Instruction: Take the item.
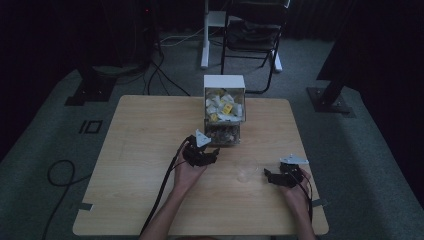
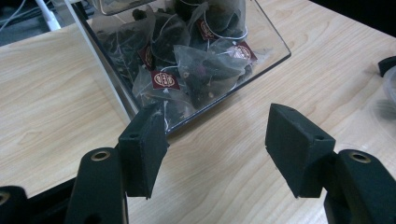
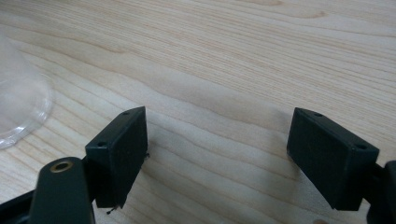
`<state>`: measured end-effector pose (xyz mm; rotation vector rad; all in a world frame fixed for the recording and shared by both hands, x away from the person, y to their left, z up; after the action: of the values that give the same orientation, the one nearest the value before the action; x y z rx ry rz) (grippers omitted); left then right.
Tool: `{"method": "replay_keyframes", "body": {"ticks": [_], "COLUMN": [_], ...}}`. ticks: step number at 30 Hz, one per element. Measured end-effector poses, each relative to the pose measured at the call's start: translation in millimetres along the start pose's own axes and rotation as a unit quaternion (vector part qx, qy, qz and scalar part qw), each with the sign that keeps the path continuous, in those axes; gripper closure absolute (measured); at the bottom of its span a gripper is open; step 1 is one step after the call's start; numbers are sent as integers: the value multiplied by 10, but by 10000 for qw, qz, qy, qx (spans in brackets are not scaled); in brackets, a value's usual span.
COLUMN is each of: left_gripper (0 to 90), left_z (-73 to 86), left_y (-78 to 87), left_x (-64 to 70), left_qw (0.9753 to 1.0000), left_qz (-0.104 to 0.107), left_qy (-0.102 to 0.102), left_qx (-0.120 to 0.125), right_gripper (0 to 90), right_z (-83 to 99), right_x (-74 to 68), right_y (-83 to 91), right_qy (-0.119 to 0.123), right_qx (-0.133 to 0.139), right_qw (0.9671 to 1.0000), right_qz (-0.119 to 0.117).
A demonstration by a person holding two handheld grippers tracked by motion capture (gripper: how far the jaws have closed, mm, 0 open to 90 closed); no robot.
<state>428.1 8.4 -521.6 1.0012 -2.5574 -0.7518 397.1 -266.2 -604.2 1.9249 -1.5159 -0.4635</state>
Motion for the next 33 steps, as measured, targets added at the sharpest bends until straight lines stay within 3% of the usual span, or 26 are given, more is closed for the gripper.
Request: {"method": "replay_keyframes", "body": {"ticks": [10,16,33], "left_gripper": [385,388,395], "left_z": [-81,-97,-80], "left_y": [-104,-169,-373], "left_x": [42,22,21], "left_qw": [9999,9999,9996], "left_qz": [16,43,137], "left_qy": [-155,-119,-120], "left_qx": [3,23,-208], "right_gripper": [199,199,199], "right_z": [-7,-10,-13], "right_x": [9,9,6], "right_y": [-10,-13,-16], "right_qy": [37,37,28], "right_qx": [5,9,-3], "right_qw": [10000,10000,10000], "right_qz": [-26,-25,-30]}}
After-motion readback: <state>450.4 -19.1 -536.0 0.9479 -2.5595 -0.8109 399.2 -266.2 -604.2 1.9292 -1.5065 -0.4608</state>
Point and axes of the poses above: each handheld gripper's, and its own axes: y roughly backward along the jaws, z roughly out of its underside, x roughly to its right, the point moved 8 cm from there along -y, roughly forward along the jaws, and after that the axes turned 10 degrees about z, right-handed, at the moved point
